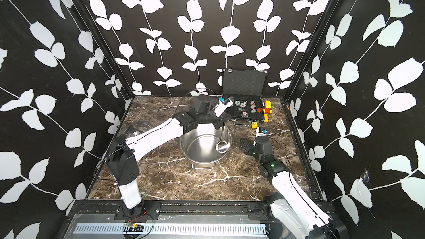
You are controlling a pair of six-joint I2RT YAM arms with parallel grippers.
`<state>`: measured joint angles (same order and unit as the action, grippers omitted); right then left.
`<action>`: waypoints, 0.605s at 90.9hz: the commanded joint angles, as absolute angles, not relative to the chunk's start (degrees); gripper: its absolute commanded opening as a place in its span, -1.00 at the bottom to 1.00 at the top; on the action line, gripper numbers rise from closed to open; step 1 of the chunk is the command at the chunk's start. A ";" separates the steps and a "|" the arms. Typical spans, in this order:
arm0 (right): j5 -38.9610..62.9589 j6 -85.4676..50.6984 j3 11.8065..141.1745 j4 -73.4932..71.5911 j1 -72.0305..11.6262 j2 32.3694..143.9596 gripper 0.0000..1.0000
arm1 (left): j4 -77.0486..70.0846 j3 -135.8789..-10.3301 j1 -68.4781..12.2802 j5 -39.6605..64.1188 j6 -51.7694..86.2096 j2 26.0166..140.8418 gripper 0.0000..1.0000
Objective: Stir the soup with a spoon
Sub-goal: Stir the soup in the pan with a stick.
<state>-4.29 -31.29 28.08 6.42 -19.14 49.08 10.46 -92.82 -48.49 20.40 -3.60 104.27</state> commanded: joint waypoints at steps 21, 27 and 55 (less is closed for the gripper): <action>-4.34 -30.92 27.98 4.08 -19.49 50.76 0.98 | 14.34 -81.16 -53.06 19.00 -5.54 91.05 -1.00; -3.69 -31.02 28.32 3.64 -19.51 51.50 0.99 | 14.32 -77.89 -53.11 18.09 -4.83 88.15 -1.00; -3.37 -30.83 29.18 3.74 -19.51 52.08 0.99 | 21.74 -69.00 -51.33 7.69 -4.58 77.01 -1.00</action>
<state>-3.62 -31.27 28.08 5.76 -19.14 52.14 17.80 -71.22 -52.82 12.60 -4.71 80.73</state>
